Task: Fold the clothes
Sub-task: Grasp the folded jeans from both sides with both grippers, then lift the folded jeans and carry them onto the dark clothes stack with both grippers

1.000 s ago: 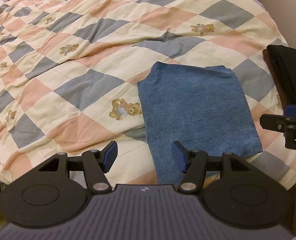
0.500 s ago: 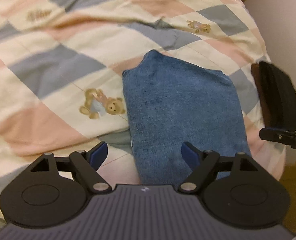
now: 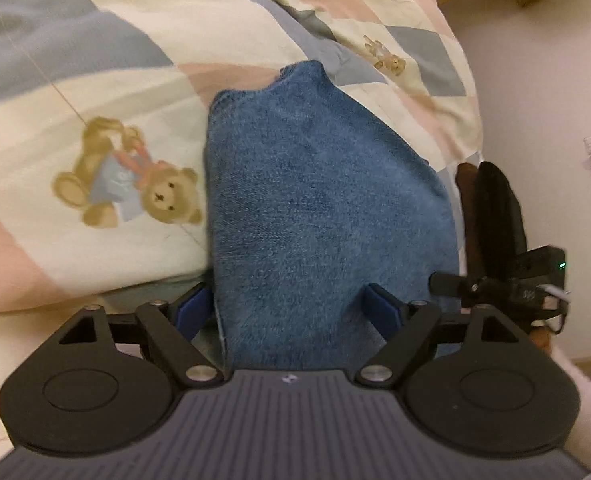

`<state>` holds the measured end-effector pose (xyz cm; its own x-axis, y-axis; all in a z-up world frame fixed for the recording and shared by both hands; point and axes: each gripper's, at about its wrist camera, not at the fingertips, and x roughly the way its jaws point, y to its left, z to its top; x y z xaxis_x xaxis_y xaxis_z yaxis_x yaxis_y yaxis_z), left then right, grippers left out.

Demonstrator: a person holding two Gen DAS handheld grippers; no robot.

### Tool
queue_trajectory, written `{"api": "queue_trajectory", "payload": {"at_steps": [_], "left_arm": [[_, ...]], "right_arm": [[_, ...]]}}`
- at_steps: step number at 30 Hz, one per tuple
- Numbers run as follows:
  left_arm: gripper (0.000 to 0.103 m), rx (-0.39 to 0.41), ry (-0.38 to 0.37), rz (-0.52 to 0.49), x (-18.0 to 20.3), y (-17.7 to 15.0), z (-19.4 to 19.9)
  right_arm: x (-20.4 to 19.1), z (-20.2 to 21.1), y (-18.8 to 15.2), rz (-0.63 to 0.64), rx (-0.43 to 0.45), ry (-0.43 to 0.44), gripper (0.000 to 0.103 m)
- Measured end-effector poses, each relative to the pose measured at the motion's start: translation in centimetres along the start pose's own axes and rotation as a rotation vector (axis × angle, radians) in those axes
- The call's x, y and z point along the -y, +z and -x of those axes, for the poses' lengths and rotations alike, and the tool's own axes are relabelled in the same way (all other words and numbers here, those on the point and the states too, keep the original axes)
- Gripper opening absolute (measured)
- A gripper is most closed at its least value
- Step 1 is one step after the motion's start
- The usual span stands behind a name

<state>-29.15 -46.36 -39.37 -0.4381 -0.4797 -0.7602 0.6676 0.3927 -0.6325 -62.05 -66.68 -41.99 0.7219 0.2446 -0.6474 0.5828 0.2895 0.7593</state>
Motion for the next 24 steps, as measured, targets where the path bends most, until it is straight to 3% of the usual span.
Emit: {"api": "queue_trajectory", "payload": {"at_steps": [5, 8, 10, 14, 19, 24], "left_arm": [[0.071, 0.015, -0.002, -0.041, 0.6, 0.0, -1.2], [0.059, 0.019, 0.011, -0.072, 1.3, 0.1, -0.7], [0.055, 0.022, 0.035, -0.131, 2.7, 0.3, 0.0], [0.052, 0.024, 0.063, -0.295, 6.8, 1.6, 1.2], [0.052, -0.003, -0.001, -0.579, 15.6, 6.2, 2.0], [0.053, -0.095, -0.164, -0.941, 28.2, 12.5, -2.6]], "right_arm": [[0.5, -1.5, 0.0, 0.001, -0.017, 0.08, 0.082], [0.0, -2.0, -0.3, 0.017, -0.001, 0.088, 0.068], [0.0, -1.3, -0.9, -0.001, 0.028, 0.114, 0.053], [-0.9, 0.8, -3.2, -0.056, 0.121, 0.138, 0.043], [-2.6, 5.5, -6.9, -0.186, 0.348, 0.186, 0.04], [-5.2, 12.7, -10.3, -0.322, 0.704, 0.165, 0.04]]}}
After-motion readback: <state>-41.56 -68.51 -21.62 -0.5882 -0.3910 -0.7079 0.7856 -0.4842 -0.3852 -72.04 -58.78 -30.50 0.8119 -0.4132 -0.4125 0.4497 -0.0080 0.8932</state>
